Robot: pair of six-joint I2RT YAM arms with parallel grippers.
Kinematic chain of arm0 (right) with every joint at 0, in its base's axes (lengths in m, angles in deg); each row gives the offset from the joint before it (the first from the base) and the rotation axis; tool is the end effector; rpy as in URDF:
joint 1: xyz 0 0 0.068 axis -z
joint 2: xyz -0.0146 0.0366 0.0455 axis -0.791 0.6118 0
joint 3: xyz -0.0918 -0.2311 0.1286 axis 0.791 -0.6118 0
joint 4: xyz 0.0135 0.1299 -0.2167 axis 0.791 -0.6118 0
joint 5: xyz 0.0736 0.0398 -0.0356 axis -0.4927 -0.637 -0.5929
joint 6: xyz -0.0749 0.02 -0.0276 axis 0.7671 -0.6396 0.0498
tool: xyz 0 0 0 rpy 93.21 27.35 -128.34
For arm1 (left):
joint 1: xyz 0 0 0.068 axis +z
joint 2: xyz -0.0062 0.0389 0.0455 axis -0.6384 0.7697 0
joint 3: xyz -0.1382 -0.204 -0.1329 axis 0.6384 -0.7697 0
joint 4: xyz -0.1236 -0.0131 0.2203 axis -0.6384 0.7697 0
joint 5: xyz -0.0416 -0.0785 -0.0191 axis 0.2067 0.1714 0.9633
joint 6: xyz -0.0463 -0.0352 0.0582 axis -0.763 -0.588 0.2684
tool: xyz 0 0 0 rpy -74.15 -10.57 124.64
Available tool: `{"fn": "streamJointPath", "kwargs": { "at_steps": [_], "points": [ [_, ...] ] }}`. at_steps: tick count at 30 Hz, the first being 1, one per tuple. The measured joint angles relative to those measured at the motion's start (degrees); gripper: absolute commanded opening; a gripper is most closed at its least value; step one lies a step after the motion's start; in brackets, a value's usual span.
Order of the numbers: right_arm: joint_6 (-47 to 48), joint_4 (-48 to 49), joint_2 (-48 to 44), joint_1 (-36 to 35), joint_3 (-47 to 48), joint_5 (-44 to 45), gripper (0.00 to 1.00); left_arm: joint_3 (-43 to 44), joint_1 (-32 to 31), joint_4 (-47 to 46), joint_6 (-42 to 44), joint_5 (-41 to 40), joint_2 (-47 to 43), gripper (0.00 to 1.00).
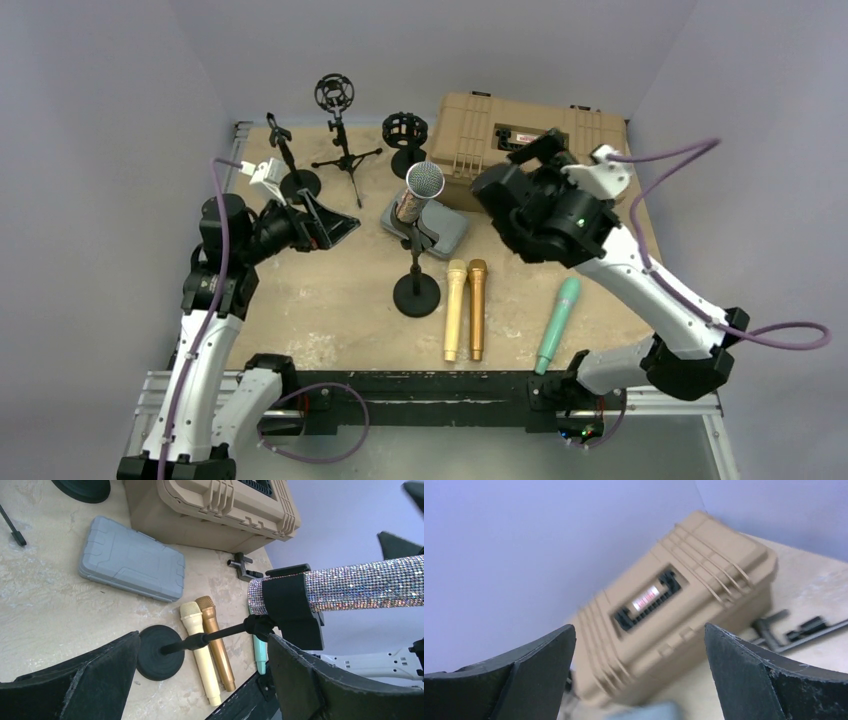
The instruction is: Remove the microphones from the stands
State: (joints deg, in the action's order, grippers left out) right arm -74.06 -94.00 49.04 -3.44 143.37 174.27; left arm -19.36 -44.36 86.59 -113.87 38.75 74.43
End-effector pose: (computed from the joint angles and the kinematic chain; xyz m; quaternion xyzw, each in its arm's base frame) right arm 0.1796 0.1366 0.4438 0.3738 0.6128 -0.0193 0.6959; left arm 0.1774 -0.0575 0.3583 -0.0175 0.7809 -0.4324 0.4505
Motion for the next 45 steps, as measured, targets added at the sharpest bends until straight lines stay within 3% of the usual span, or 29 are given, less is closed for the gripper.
{"fn": "streamJointPath", "kwargs": {
  "at_steps": [2,4,6,9,14,19,23,27,30,34,40,45],
  "points": [
    [-0.09,4.57,-0.22,3.91,4.39,-0.13,0.99,0.00,0.00,0.00,-0.02,0.13,-0.87,0.96],
    [5.97,19.30,-1.75,10.36,3.08,-4.09,0.99,0.00,0.00,0.00,-0.02,0.26,-1.90,0.95],
    [12.59,41.13,-6.32,20.17,-8.04,-16.09,0.99,0.00,0.00,0.00,-0.02,0.33,-2.73,0.96],
    [18.49,64.11,-8.24,34.91,-21.70,-33.77,0.99,0.00,0.00,0.13,-0.11,0.42,-3.89,0.97],
    [30.03,82.40,-5.20,37.07,-22.58,-52.37,0.98,-0.24,0.00,-0.44,-0.42,2.49,-4.39,0.98],
    [41.94,81.79,-8.61,38.42,-22.29,-71.23,0.99,2.29,-0.79,-1.57,0.59,6.78,-1.25,0.97],
    [50.95,78.14,-12.31,38.75,-27.19,-87.89,0.99,4.61,-5.73,-3.45,2.58,7.23,1.51,0.97],
    [57.90,70.99,-13.79,38.45,-33.79,-95.84,0.99,4.96,-11.08,-5.25,6.23,5.77,1.36,0.97],
    [66.10,69.22,-15.85,38.49,-41.57,-99.38,0.99,4.96,-14.53,-5.92,9.44,2.82,0.44,0.96],
    [70.01,71.65,-19.10,34.99,-50.42,-102.14,0.99,4.87,-18.49,-7.65,12.79,-1.29,-1.62,0.94],
    [71.95,85.44,-21.44,15.34,-61.61,-97.50,0.99,4.76,-24.79,-10.23,17.07,-6.91,-2.10,0.95],
    [69.59,94.99,-22.27,9.16,-68.67,-93.98,0.99,4.96,-31.17,-10.16,21.49,-14.43,-0.26,0.96]
  ]
}}
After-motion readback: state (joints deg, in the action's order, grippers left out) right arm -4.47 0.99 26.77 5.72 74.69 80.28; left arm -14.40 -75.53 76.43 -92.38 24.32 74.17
